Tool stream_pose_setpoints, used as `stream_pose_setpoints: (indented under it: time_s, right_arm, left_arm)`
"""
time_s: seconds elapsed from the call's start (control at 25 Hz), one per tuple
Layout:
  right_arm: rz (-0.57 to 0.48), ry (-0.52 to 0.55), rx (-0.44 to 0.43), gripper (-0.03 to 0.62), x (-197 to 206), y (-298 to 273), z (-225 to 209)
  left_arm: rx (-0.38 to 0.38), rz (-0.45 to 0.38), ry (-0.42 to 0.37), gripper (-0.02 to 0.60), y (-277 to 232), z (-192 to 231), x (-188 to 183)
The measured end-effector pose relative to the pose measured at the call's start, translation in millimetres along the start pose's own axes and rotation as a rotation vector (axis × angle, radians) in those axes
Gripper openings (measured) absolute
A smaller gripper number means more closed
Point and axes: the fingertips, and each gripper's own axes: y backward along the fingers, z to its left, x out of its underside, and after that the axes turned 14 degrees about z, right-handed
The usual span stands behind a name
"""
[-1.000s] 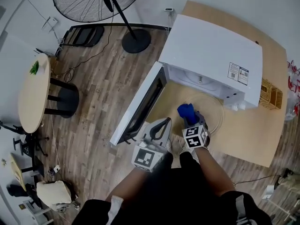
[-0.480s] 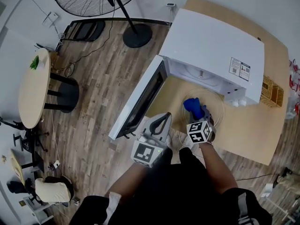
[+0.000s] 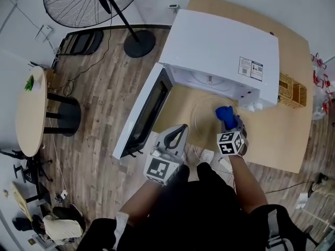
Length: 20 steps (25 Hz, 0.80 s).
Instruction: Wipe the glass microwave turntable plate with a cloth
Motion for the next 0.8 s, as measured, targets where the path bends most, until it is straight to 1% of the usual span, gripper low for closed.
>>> stream_pose_setpoints:
  time_s: [0.2, 0.32, 0.48, 0.56, 0.64, 0.8]
  right_arm:
    - [0.038, -0.004, 0.065, 0.14, 26, -1, -32]
    - [0.049, -0.021, 0.08, 0.14, 33, -1, -43]
    - [0.055, -0.04, 0.079, 0.14, 34, -1, -45]
    - [0.032, -0.064, 0.064, 0.141, 30, 4, -42]
    - [-0.027, -0.081, 0.031, 0.141, 18, 12, -34]
    - [-0.131, -0.053, -0.083, 0.144, -9, 33, 8]
  left_arm:
    - [0.018, 0.005, -0.046, 0.006, -6, -7, 2]
    - [0.024, 0.008, -0.049, 0.005, -6, -10, 2]
    - [0.018, 0.017, -0.048, 0.006, -4, -8, 4]
    - [0.01, 0.017, -0.048, 0.006, -2, -6, 5]
    - [-0.002, 0.019, -0.047, 0.006, 0, -2, 7]
    - [-0.017, 0.025, -0.033, 0.005, 4, 2, 12]
